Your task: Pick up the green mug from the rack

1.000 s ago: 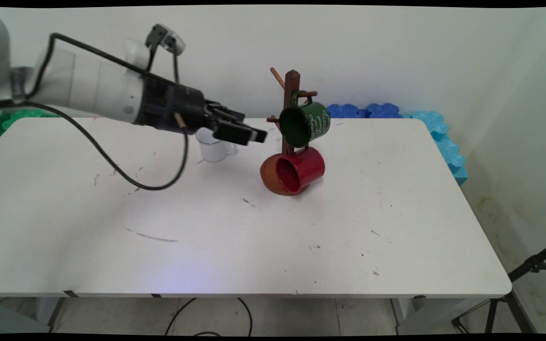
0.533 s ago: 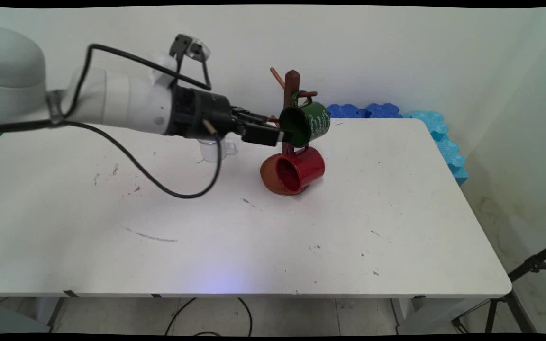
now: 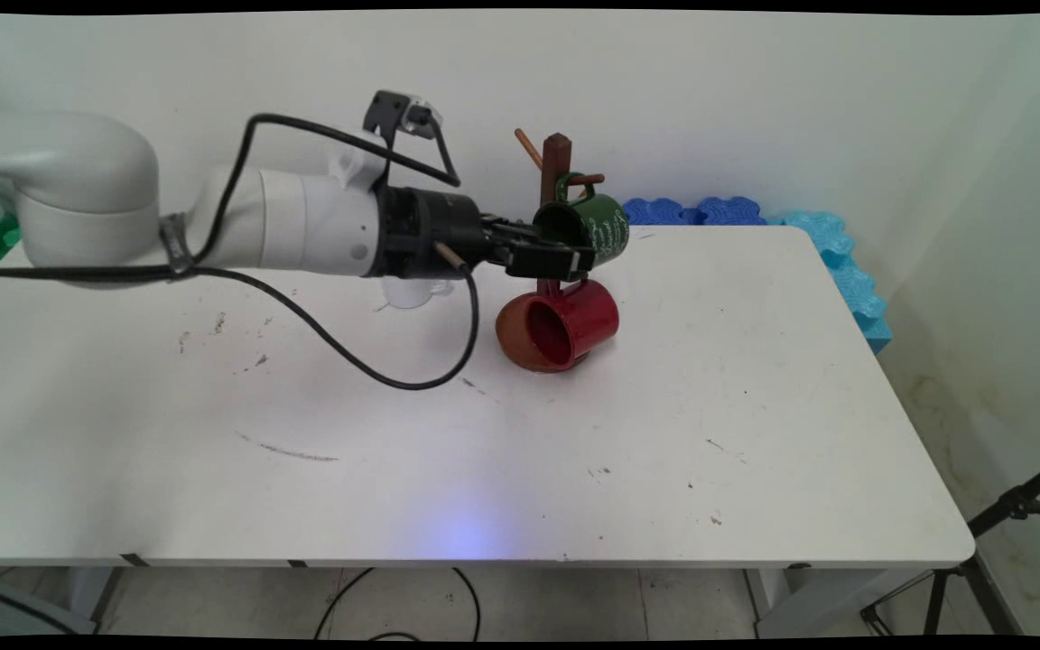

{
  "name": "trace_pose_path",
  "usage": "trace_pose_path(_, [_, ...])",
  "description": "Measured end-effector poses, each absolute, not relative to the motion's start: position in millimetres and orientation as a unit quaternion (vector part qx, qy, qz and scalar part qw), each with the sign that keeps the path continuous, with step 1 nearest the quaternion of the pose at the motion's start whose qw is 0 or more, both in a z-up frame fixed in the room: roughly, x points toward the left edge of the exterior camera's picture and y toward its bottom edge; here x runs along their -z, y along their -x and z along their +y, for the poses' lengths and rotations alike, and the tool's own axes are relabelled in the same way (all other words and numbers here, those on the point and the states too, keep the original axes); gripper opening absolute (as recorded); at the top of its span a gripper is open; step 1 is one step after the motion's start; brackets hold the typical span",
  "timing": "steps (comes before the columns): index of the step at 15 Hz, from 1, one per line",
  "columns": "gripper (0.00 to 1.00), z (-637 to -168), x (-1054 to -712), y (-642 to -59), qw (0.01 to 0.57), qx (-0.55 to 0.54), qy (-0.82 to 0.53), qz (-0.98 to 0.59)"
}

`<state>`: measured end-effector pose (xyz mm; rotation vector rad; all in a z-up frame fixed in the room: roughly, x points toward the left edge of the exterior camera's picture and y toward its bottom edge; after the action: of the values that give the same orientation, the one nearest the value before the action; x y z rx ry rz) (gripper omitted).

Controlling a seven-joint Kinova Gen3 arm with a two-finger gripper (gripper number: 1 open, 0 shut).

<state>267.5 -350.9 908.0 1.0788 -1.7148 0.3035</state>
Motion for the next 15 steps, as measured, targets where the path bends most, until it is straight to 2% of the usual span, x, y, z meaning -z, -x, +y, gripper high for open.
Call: trace_pose_path(15, [1.0, -362, -877, -245, 0.532, -0.136, -0.46, -0.698])
